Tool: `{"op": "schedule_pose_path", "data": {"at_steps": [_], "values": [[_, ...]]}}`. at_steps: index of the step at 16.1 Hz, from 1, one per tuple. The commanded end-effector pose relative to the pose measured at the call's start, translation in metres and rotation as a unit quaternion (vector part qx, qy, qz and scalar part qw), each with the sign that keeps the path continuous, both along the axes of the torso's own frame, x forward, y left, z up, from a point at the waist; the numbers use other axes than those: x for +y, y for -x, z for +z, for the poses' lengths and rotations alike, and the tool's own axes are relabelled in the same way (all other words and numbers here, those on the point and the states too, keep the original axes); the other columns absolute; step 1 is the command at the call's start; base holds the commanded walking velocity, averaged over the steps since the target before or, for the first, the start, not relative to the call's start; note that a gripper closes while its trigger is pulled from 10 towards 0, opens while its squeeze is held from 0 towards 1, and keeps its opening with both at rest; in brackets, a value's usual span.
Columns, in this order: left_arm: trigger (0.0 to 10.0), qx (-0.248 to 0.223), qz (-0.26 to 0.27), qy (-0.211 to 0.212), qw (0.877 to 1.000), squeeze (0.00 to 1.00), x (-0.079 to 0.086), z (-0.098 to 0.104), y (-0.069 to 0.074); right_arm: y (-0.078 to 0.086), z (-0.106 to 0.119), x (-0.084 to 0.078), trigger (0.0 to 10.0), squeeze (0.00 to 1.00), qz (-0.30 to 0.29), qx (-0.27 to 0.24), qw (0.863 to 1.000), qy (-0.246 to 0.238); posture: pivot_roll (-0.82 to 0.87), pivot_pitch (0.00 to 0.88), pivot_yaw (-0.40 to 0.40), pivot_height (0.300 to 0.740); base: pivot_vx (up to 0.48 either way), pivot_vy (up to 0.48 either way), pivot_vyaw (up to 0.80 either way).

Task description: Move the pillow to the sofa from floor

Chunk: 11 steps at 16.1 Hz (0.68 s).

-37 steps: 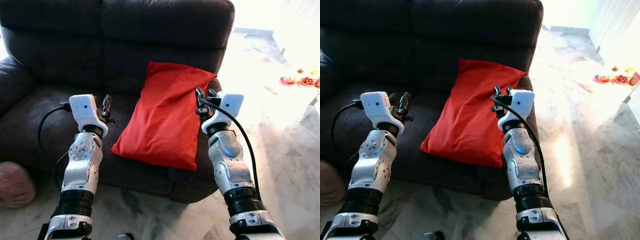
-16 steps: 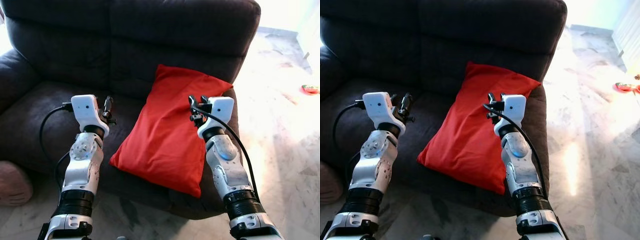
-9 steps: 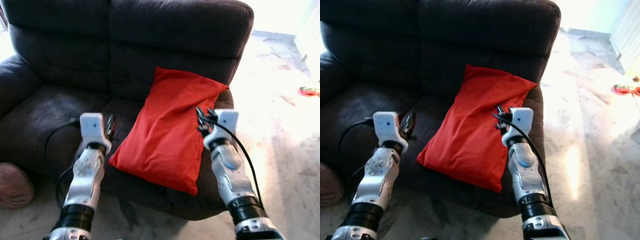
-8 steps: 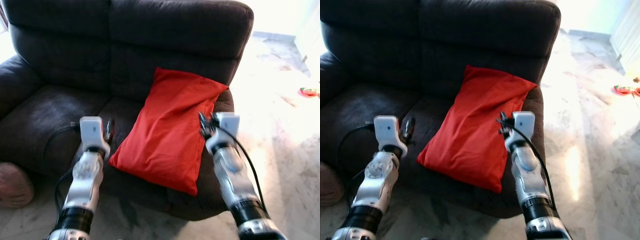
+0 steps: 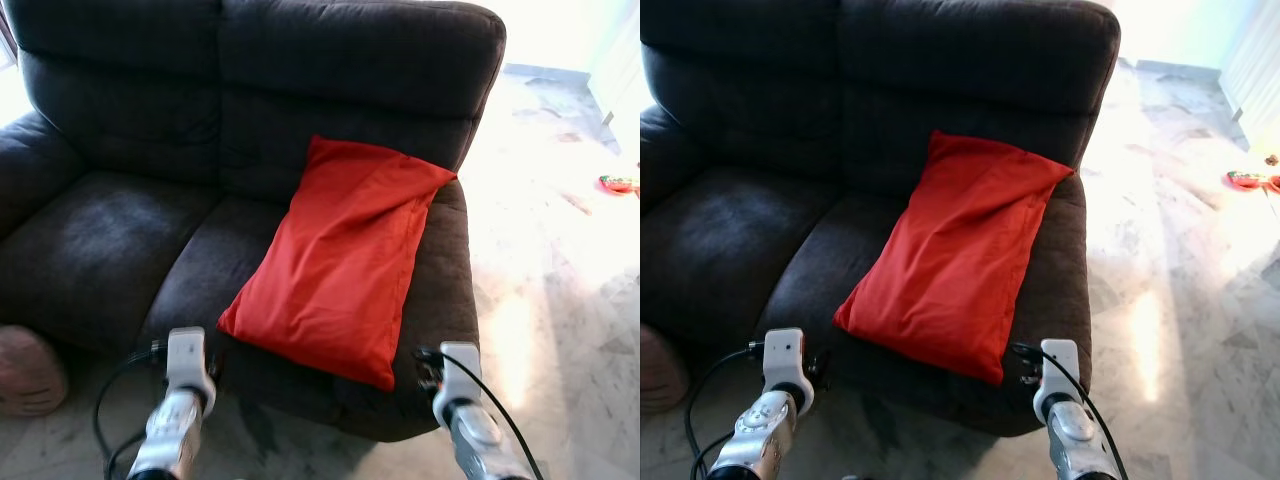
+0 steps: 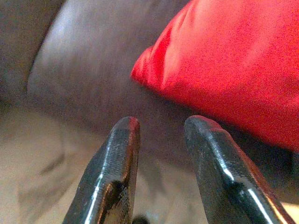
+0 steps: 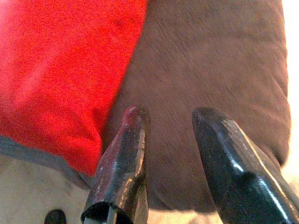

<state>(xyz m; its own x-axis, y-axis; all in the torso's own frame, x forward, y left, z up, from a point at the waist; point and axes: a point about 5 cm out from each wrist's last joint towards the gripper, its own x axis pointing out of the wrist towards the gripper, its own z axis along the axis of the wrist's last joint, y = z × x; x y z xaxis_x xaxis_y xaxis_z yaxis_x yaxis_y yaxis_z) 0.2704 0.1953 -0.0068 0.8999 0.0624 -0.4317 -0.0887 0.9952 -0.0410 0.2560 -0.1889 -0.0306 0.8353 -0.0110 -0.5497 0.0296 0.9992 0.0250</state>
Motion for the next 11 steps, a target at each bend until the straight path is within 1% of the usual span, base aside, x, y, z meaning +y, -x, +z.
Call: {"op": "schedule_pose_path", "data": {"at_steps": [1, 3, 5, 7, 9, 11], "values": [[10.0, 0.015, -0.006, -0.017, 1.000, 0.00, 0.004, -0.007, 0.008, 0.004, -0.003, -0.005, 10.0, 0.00, -0.008, 0.006, 1.000, 0.003, 0.08, 0.119, -0.040, 0.740, 0.000, 0.000, 0.00], [10.0, 0.050, -0.001, -0.016, 0.999, 0.00, 0.009, -0.023, 0.021, 0.011, -0.010, -0.006, 10.0, 0.00, 0.000, 0.023, 1.000, 0.009, 0.08, 0.122, -0.041, 0.740, 0.000, 0.000, 0.00], [10.0, 0.058, 0.000, -0.015, 0.998, 0.00, 0.009, -0.027, 0.026, 0.015, -0.013, -0.005, 10.0, 0.00, 0.004, 0.031, 0.999, 0.010, 0.08, 0.122, -0.041, 0.740, 0.000, 0.000, 0.00], [10.0, 0.085, 0.008, -0.011, 0.996, 0.00, 0.010, -0.036, 0.036, 0.024, -0.020, -0.002, 10.0, 0.00, 0.013, 0.051, 0.999, 0.011, 0.08, 0.123, -0.044, 0.740, 0.000, 0.000, 0.00], [10.0, 0.093, 0.008, -0.010, 0.996, 0.00, 0.010, -0.041, 0.042, 0.034, -0.027, -0.001, 10.0, 0.00, 0.010, 0.067, 0.998, 0.007, 0.08, 0.124, -0.044, 0.740, 0.000, 0.000, 0.00], [10.0, 0.102, 0.010, -0.010, 0.995, 0.00, 0.011, -0.044, 0.046, 0.040, -0.031, -0.001, 10.0, 0.00, 0.010, 0.076, 0.997, 0.007, 0.08, 0.127, -0.045, 0.740, 0.000, 0.000, 0.00]]}}
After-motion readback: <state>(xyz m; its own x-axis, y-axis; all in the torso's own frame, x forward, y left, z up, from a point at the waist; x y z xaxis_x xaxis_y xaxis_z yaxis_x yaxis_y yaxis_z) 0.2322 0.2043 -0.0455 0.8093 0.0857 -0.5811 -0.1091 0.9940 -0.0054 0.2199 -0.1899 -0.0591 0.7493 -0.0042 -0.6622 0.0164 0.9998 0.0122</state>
